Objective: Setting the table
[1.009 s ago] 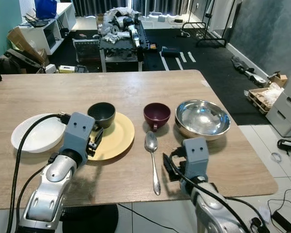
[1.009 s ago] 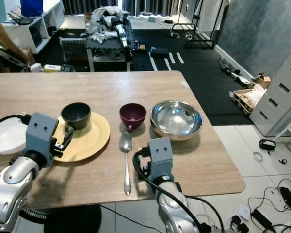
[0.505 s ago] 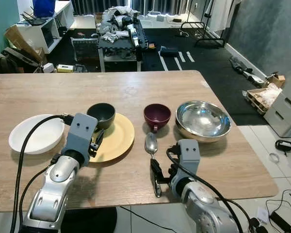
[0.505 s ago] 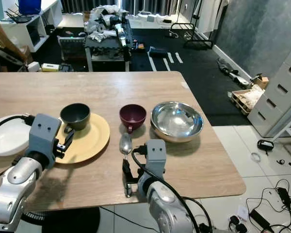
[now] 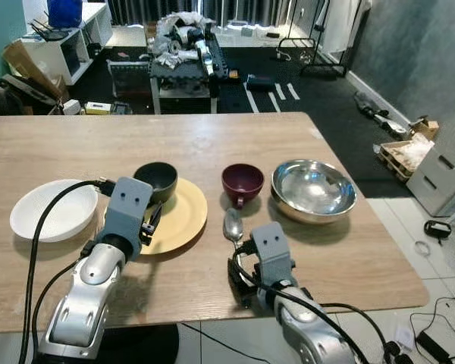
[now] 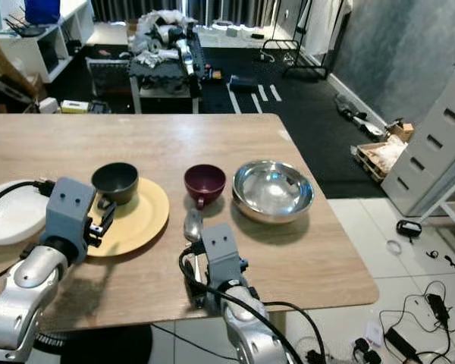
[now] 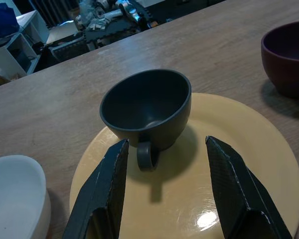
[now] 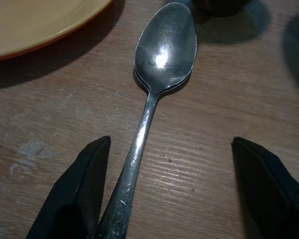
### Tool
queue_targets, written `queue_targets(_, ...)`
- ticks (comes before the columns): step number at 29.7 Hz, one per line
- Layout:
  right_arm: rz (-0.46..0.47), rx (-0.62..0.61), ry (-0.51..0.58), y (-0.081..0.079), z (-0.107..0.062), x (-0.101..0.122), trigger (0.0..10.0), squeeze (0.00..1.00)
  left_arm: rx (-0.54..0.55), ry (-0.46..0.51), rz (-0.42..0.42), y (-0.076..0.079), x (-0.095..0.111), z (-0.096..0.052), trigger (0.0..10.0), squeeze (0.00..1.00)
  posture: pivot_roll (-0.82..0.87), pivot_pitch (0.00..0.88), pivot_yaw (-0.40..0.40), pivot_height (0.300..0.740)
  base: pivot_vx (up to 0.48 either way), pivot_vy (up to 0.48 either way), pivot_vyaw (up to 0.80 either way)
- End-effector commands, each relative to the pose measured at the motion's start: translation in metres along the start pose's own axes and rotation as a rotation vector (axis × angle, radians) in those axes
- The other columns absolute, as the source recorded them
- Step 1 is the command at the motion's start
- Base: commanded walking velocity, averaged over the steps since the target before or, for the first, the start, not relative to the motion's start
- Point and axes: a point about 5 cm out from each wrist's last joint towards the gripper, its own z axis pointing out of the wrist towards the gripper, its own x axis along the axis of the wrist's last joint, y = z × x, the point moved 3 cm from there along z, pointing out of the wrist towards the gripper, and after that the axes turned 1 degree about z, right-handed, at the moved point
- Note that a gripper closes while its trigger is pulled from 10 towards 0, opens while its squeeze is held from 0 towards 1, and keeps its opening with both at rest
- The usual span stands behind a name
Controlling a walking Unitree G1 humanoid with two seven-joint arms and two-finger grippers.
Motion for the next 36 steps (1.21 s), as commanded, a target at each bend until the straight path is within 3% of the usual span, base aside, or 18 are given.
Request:
queue_targets(1,0.117,-0.071,-0.195,0.016,0.002,-0.047,0.0,0.0,0.014,-0.025,0.001,-0.001,-0.004,0.001,10.0,0.0,0.01,0.0,0.042,0.74,0.0,0.0,0.0)
queue_targets(11,0.168,-0.13,-0.232,0.039,0.006,-0.056,0.0,0.0,0.022,-0.026,-0.005,-0.002,-0.004,0.002,10.0,0.0,0.01,0.0,0.036,0.74,0.0,0.0,0.0)
queue_targets(14,0.19,-0.206,-0.241,0.066,0.008,-0.059,0.0,0.0,0.026,-0.028,-0.011,-0.002,-0.004,0.002,10.0,0.0,0.01,0.0,0.034,0.74,0.0,0.0,0.0)
queue_targets(20,0.209,-0.277,-0.232,0.087,0.008,-0.059,0.0,0.0,0.029,-0.029,-0.014,-0.002,-0.005,0.001,10.0,0.0,0.01,0.0,0.035,0.74,0.0,0.0,0.0)
queue_targets(23,0.23,-0.329,-0.206,0.106,0.005,-0.056,0.0,0.0,0.029,-0.03,-0.014,-0.002,-0.005,0.001,10.0,0.0,0.01,0.0,0.039,0.74,0.0,0.0,0.0)
queue_targets(28,0.238,-0.306,-0.165,0.111,0.002,-0.05,0.0,0.0,0.027,-0.03,-0.016,-0.002,-0.005,0.002,10.0,0.0,0.0,0.0,0.041,0.74,0.0,0.0,0.0)
queue_targets(32,0.205,-0.087,-0.1,0.089,-0.001,-0.036,0.0,0.0,0.023,-0.03,-0.019,0.0,-0.005,0.002,10.0,0.0,-0.01,0.0,0.045,0.74,0.0,0.0,0.0)
queue_targets(34,0.197,-0.041,-0.088,0.084,-0.002,-0.034,0.0,0.0,0.022,-0.031,-0.02,0.0,-0.005,0.002,10.0,0.0,-0.01,0.0,0.046,0.74,0.0,0.0,0.0)
queue_targets(35,0.176,0.006,-0.086,0.078,-0.005,-0.032,10.0,0.0,0.019,-0.03,-0.02,0.001,-0.005,0.003,10.0,0.0,-0.01,0.0,0.046,0.74,0.0,0.0,0.0)
queue_targets(36,0.161,0.051,-0.085,0.073,-0.008,-0.031,10.0,0.0,0.017,-0.03,-0.02,0.001,-0.005,0.003,10.0,0.0,-0.01,0.0,0.046,0.74,0.0,0.0,0.0)
